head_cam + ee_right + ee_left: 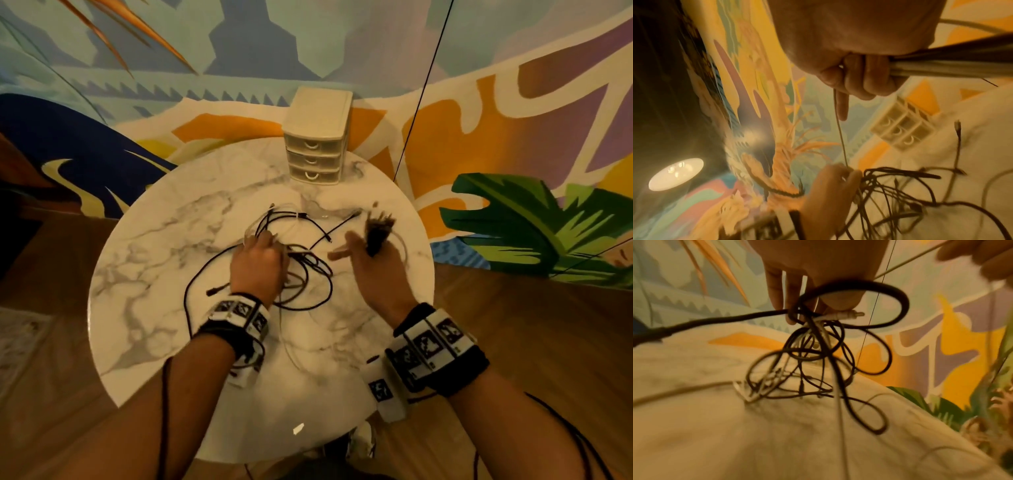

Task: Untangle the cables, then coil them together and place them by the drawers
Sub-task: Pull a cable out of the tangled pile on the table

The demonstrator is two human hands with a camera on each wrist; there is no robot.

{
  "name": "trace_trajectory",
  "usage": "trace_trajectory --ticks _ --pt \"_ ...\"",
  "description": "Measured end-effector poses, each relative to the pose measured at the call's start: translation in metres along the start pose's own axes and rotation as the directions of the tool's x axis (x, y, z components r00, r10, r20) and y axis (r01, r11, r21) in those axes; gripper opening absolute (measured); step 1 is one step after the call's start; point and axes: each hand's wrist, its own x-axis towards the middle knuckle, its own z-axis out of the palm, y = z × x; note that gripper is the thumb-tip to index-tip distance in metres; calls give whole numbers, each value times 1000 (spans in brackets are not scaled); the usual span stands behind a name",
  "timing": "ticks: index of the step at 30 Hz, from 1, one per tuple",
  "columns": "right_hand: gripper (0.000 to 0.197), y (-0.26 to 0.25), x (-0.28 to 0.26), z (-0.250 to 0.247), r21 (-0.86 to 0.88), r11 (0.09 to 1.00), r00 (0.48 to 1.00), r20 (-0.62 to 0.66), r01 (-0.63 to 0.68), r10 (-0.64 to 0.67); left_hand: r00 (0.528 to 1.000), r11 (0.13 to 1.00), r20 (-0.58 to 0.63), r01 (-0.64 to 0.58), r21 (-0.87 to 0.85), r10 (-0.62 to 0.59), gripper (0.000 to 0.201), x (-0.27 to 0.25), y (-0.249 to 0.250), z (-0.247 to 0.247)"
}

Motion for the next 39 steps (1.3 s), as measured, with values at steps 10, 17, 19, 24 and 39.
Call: trace_trajectory --ticks 10,17,19,24,39 --pt "43 10 16 -60 401 916 965 -238 -3 107 932 969 268 239 59 -246 30 -9 -82 40" --pt "57 16 13 -59 545 836 960 -261 63 98 982 962 -147 78 -262 -120 38 8 -72 -13" --pt "54 19 8 -55 519 854 969 -232 46 89 999 975 37 17 -220 -9 31 -2 -58 -16" --pt "53 27 5 -71 423 906 942 -310 18 126 795 940 507 -324 -110 334 32 -39 -19 -22" --pt "46 61 -53 -168 144 989 877 -478 19 53 732 635 114 -491 -596 672 25 18 249 -83"
